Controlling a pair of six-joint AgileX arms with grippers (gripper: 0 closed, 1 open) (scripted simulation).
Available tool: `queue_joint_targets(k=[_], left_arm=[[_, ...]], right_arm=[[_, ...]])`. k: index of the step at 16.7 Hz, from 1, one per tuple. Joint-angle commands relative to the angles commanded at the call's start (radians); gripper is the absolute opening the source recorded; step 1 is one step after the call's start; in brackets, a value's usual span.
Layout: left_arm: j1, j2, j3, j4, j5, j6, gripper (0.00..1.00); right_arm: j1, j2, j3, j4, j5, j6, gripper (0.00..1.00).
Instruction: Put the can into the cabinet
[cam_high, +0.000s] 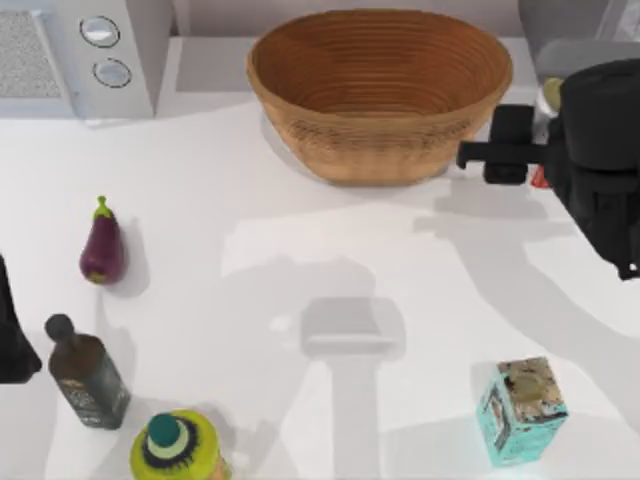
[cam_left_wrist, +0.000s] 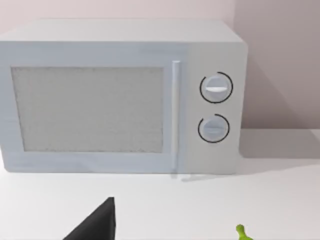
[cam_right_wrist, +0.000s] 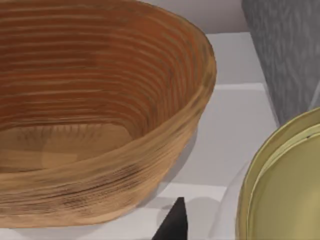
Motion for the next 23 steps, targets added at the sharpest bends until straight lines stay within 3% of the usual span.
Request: queue_joint_targets(k=[14, 19, 23], left_arm=[[0.0, 0.0, 0.0, 0.0, 0.0, 0.0, 1.0], [0.0, 0.0, 0.0, 0.0, 0.0, 0.0, 1.0], [0.0, 0.0, 0.0, 0.0, 0.0, 0.0, 1.0]], right_arm=[[-0.024, -0.07, -0.044, -0.06, -0.047, -0.043, 0.0], [-0.101, -0.282, -0.172, -0.066, -0.131, -0.106, 0.0], [-0.212, -0.599, -0.337, -0.073, -0.23, -0.169, 0.0]])
